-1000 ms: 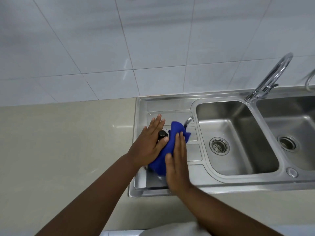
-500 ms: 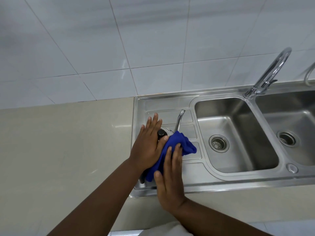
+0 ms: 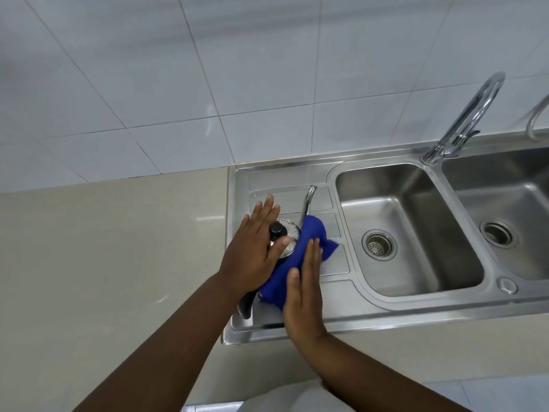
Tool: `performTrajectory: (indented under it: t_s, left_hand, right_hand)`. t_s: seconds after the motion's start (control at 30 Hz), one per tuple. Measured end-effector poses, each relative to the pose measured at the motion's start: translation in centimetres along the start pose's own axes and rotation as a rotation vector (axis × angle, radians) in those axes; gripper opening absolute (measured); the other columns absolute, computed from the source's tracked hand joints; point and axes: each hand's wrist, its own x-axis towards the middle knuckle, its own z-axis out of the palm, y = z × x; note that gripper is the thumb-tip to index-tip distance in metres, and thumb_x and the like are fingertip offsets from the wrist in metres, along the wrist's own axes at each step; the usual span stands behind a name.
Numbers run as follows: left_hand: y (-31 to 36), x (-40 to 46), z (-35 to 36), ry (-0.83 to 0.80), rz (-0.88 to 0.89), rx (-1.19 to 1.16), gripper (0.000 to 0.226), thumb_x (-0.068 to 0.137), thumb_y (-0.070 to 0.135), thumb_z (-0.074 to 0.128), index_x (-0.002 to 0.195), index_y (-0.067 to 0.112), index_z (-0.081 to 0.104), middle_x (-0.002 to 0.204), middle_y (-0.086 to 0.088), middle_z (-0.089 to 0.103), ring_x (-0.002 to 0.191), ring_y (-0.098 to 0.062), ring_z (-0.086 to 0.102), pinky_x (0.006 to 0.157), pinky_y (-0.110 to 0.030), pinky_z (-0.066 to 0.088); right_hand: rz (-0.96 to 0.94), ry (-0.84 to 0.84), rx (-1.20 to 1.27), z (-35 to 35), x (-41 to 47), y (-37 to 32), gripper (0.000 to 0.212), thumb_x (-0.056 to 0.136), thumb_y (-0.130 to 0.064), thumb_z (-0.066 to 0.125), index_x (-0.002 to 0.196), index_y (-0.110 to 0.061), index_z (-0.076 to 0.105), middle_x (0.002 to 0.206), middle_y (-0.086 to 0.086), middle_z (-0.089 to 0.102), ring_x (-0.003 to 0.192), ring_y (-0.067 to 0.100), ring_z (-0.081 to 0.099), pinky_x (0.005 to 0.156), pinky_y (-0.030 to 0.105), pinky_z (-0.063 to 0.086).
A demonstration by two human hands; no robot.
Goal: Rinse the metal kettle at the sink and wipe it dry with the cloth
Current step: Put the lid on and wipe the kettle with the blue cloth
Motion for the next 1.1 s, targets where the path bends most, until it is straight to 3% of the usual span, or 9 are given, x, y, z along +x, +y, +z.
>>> performTrajectory:
  t_s: [0.13, 0.33, 0.47, 0.57, 0.63, 0.7, 0.83, 1.03, 1.1]
  left_hand:
    - [-0.1, 0.5, -0.4, -0.046, 0.039, -0.032, 0.069, 0.095, 0.057, 0.029, 0.154, 0.023, 0.019, 0.163, 0.012, 0.003, 0.15, -0.005, -0.002, 0.123, -0.042, 0.012]
    - [-1.3, 0.8, -1.3, -0.1, 0.106, 0.008, 0.069, 0.093, 0.059, 0.036, 0.153, 0.03, 0.017, 0.162, 0.016, 0.002, 0.15, -0.004, -0.005, 0.123, -0.043, 0.011]
    - [-1.9, 2.5, -1.8, -0.171, 0.148, 0.07, 0.079, 0.084, 0.072, 0.039, 0.151, 0.039, 0.014, 0.161, 0.017, -0.005, 0.15, -0.011, -0.009, 0.123, -0.043, 0.007]
    - [-2.1, 3.9, -1.8, -0.213, 0.212, 0.113, 0.082, 0.081, 0.072, 0.045, 0.15, 0.043, 0.011, 0.163, 0.011, -0.006, 0.151, -0.017, -0.01, 0.121, -0.044, 0.007]
    - [-2.5, 4.3, -1.9, -0.245, 0.241, 0.122, 0.083, 0.081, 0.071, 0.047, 0.15, 0.043, 0.01, 0.163, 0.008, -0.006, 0.151, -0.019, -0.011, 0.121, -0.044, 0.006]
    - [-3.0, 4.6, -2.3, -0.284, 0.261, 0.127, 0.083, 0.08, 0.071, 0.046, 0.149, 0.044, 0.009, 0.163, 0.008, -0.007, 0.151, -0.02, -0.011, 0.121, -0.044, 0.005]
    - [-3.2, 5.2, -2.7, -0.338, 0.306, 0.134, 0.082, 0.08, 0.07, 0.045, 0.149, 0.043, 0.009, 0.162, 0.008, -0.008, 0.151, -0.019, -0.011, 0.121, -0.042, 0.003]
    - [-3.3, 5.9, -3.1, -0.39, 0.343, 0.146, 0.083, 0.081, 0.065, 0.05, 0.149, 0.042, 0.009, 0.163, 0.008, -0.007, 0.151, -0.018, -0.01, 0.121, -0.042, 0.003]
    - [-3.2, 5.7, -3.0, -0.376, 0.357, 0.155, 0.085, 0.08, 0.068, 0.048, 0.15, 0.038, 0.011, 0.163, 0.006, -0.004, 0.151, -0.019, -0.007, 0.122, -0.041, 0.005]
  right_hand:
    - [-0.217, -0.009, -0.168, -0.9, 1.9, -0.1, 0.055, 0.1, -0.05, 0.026, 0.152, -0.045, 0.006, 0.165, -0.013, 0.012, 0.153, 0.009, 0.009, 0.123, 0.033, 0.013]
    - [0.081, 0.023, -0.139, -3.9, 2.6, 4.4, 0.038, 0.102, -0.015, 0.046, 0.138, -0.022, 0.052, 0.121, 0.005, 0.067, 0.108, 0.02, 0.064, 0.092, 0.014, 0.048]
    - [-0.003, -0.113, -0.349, -7.4, 3.4, 5.2, 0.036, 0.097, -0.006, 0.053, 0.132, -0.011, 0.059, 0.125, 0.004, 0.065, 0.117, 0.014, 0.056, 0.094, -0.003, 0.032]
    - [-0.272, -0.182, -0.742, -10.3, 4.6, 5.7, 0.059, 0.074, 0.0, 0.078, 0.13, -0.011, 0.061, 0.135, 0.008, 0.062, 0.124, 0.022, 0.057, 0.109, 0.016, 0.036]
    - [-0.262, -0.292, -1.081, -10.9, 4.6, 6.8, 0.089, 0.04, -0.011, 0.097, 0.124, -0.013, 0.066, 0.127, 0.008, 0.069, 0.115, 0.031, 0.066, 0.094, 0.037, 0.053]
    - [-0.204, -0.399, -1.205, -10.7, 4.6, 8.0, 0.09, 0.037, -0.023, 0.099, 0.121, -0.016, 0.068, 0.124, 0.005, 0.07, 0.114, 0.033, 0.067, 0.084, 0.044, 0.059]
    - [-0.263, -0.413, -1.274, -10.0, 4.2, 9.9, 0.06, 0.088, -0.048, 0.051, 0.141, -0.021, 0.047, 0.147, 0.004, 0.053, 0.137, 0.034, 0.048, 0.111, 0.048, 0.026]
    - [-0.184, -0.546, -1.229, -9.4, 5.5, 9.4, 0.081, 0.092, -0.065, 0.0, 0.154, -0.019, 0.025, 0.163, 0.006, 0.024, 0.151, 0.031, 0.02, 0.117, 0.049, 0.01]
    - [-0.111, -0.533, -1.043, -9.6, 5.6, 8.5, 0.083, 0.09, -0.07, 0.008, 0.155, -0.019, 0.02, 0.165, 0.003, 0.016, 0.154, 0.025, 0.006, 0.121, 0.044, 0.001]
